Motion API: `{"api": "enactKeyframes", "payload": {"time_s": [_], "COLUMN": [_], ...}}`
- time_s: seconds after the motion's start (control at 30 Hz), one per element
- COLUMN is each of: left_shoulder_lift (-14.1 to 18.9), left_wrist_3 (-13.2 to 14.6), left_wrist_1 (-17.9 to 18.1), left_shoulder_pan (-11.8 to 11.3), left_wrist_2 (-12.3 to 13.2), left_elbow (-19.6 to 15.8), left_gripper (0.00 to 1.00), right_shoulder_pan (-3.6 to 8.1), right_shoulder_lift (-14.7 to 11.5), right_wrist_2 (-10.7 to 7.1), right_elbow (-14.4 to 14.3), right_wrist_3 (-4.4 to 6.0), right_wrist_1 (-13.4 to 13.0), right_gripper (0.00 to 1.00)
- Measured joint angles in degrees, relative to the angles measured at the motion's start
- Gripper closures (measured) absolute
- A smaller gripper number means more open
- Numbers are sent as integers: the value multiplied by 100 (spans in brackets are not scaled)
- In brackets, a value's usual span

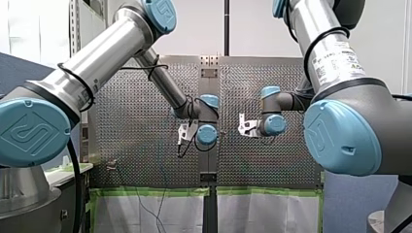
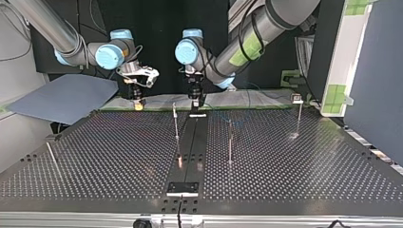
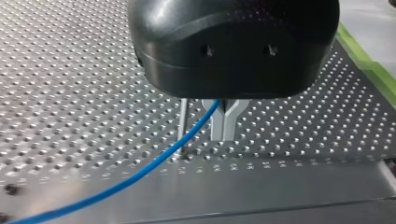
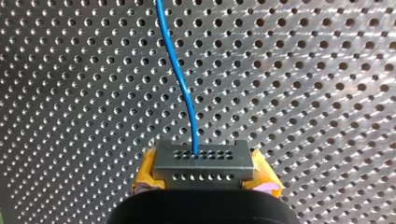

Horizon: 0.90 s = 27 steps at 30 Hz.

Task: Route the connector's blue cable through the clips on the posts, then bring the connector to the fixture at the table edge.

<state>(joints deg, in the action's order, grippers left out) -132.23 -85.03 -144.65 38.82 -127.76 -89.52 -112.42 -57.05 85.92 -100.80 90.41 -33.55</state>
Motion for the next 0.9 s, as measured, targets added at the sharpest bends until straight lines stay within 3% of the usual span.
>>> {"api": "enactKeyframes", "payload": {"time_s": [0.47, 0.9], "left_shoulder_lift": [-199, -211], "left_wrist_3": [-237, -259], "left_wrist_1": [-344, -375], "left_shoulder_pan": [-20, -64], "left_wrist_2": [36, 58], "left_elbow": [562, 661], "left_gripper": [100, 100], "right_shoulder_pan": [199, 337], "right_shoulder_lift": [80, 107], "right_wrist_2": [-86, -109], "right_elbow": [53, 69], "right_wrist_3": [28, 31], "right_wrist_1": [-18, -39], "right_gripper": [100, 100]}}
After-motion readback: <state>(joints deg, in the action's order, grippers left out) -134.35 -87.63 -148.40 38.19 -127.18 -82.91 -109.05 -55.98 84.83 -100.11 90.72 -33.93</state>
